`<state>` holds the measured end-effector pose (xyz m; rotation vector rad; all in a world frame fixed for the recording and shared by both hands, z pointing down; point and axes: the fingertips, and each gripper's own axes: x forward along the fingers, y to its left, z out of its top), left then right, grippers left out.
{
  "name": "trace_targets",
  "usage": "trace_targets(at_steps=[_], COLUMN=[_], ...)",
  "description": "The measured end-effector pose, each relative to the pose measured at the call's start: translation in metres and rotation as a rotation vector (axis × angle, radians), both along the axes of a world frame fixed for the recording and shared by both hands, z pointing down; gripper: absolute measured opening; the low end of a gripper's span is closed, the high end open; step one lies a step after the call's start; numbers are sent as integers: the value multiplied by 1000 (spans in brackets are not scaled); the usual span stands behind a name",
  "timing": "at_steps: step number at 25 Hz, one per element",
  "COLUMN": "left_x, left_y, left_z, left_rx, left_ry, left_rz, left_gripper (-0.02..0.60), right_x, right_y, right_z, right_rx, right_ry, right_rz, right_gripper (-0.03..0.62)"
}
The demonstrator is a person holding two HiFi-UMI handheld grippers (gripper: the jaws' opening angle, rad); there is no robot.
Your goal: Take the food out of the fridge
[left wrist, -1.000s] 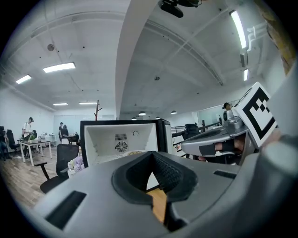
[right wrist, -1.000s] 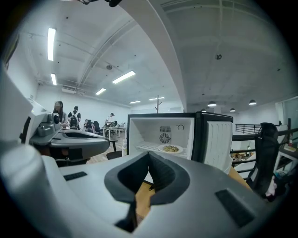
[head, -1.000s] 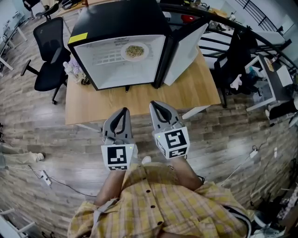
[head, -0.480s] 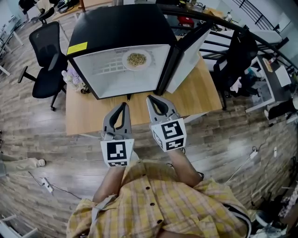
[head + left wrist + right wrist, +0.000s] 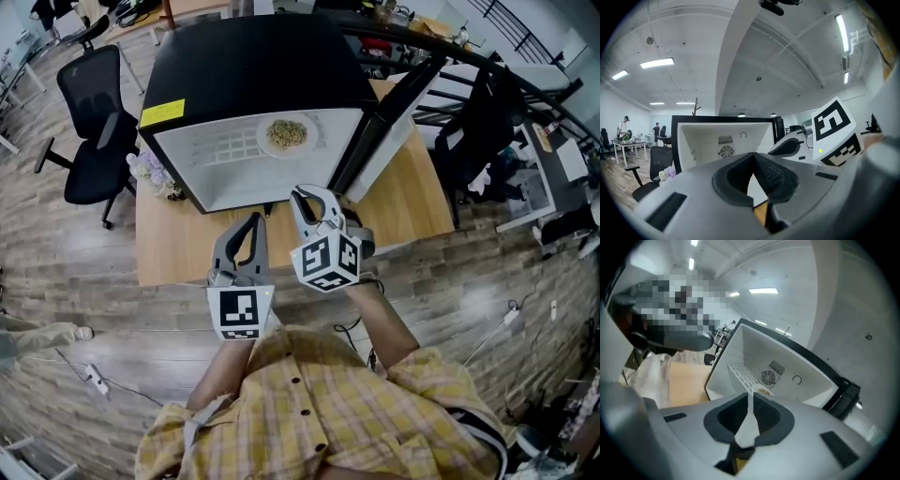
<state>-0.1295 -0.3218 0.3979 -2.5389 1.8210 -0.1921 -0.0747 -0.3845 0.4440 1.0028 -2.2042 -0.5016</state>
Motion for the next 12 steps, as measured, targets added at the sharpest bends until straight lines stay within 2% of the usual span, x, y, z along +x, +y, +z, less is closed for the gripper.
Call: trace_targets(at_steps=[5,12], left_x=[-10,-18], left_y=[-12,-24], left_z=[5,8], left_rx=[-8,-22], left_ry=[9,14], left_rz=[2,11], left_gripper=[8,8], right_x=[-5,-4], right_y=[-22,-50], right_z=[20,46], right_rx=[105,157], right_ry=[258,479], right_rz=[-36,-85], right_gripper=[63,111])
